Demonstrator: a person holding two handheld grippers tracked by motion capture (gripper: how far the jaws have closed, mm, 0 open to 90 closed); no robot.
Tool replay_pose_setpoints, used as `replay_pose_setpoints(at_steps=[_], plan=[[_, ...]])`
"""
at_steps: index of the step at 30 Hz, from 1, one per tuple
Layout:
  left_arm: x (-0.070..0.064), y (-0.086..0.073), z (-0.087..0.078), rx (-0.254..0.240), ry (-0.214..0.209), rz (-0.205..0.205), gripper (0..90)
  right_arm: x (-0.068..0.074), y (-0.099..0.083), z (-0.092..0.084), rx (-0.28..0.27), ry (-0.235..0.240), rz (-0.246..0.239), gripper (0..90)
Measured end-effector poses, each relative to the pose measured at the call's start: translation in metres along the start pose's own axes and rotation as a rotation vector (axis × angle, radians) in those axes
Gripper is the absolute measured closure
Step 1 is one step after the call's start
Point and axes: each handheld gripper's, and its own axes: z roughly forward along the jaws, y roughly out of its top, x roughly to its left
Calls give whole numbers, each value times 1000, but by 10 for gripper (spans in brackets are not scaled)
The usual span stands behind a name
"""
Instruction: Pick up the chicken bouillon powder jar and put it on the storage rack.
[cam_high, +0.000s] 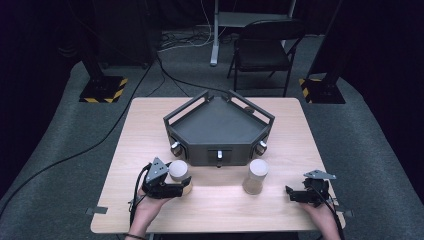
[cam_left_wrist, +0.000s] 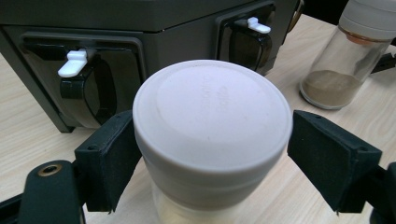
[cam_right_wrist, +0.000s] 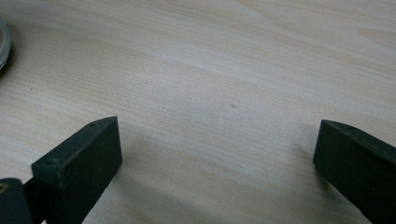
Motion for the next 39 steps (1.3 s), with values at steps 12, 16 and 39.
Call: replay_pose_setpoints(at_steps=[12, 16, 39], plan=[[0, 7, 11, 24, 13, 14, 329, -1, 0, 0, 0, 3, -3, 2], [0, 7, 11, 23, 15, 19, 333, -1, 0, 0, -1, 3, -3, 2], [-3, 42, -9, -31, 19, 30, 335, -1, 0, 1, -2, 6, -5, 2]])
